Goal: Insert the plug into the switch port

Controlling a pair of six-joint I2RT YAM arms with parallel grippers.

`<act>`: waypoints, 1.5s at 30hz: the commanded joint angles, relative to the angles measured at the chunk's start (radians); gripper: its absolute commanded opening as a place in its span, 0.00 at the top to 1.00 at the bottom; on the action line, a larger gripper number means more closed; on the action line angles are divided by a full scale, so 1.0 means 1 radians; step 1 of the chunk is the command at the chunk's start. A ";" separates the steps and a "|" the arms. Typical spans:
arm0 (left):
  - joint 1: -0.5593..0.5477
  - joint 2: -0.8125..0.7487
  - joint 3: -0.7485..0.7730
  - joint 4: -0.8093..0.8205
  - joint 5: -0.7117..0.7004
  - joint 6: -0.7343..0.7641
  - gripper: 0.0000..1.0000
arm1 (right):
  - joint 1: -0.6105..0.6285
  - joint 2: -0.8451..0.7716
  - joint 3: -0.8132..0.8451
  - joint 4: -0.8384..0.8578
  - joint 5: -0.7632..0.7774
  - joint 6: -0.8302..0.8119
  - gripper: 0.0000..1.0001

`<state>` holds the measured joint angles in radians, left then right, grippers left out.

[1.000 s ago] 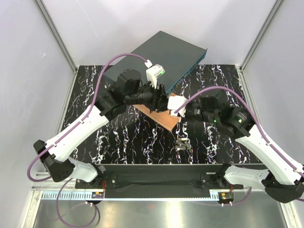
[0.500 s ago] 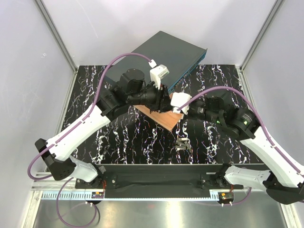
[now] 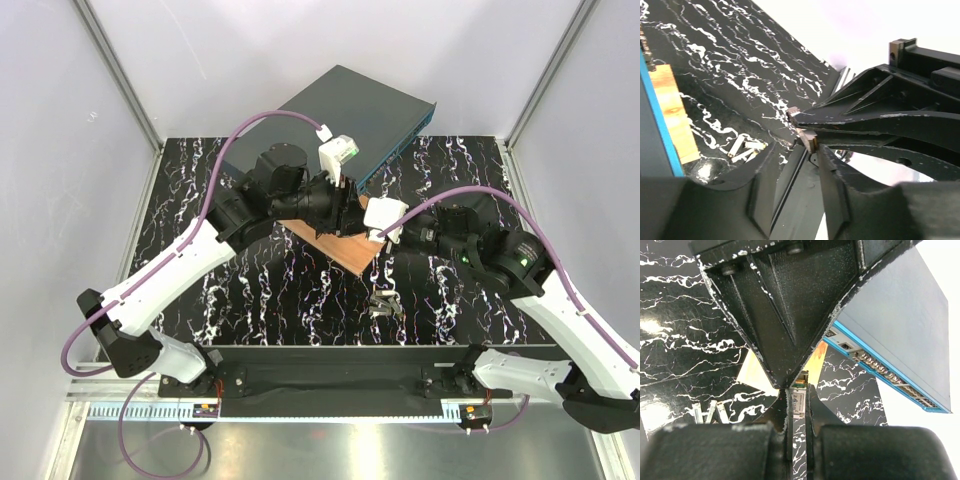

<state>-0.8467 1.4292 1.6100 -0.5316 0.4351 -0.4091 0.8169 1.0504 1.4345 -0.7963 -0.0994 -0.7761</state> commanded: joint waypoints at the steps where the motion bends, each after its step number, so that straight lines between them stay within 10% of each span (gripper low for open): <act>1: 0.006 -0.004 0.037 0.079 0.053 -0.023 0.61 | 0.014 -0.012 0.024 0.080 -0.049 -0.006 1.00; 45: 0.014 0.030 0.011 0.010 -0.013 -0.001 0.84 | 0.014 0.023 0.078 0.091 -0.048 0.018 1.00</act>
<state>-0.8272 1.4483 1.6100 -0.4988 0.4671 -0.4446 0.8173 1.0851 1.4475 -0.8089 -0.1028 -0.7704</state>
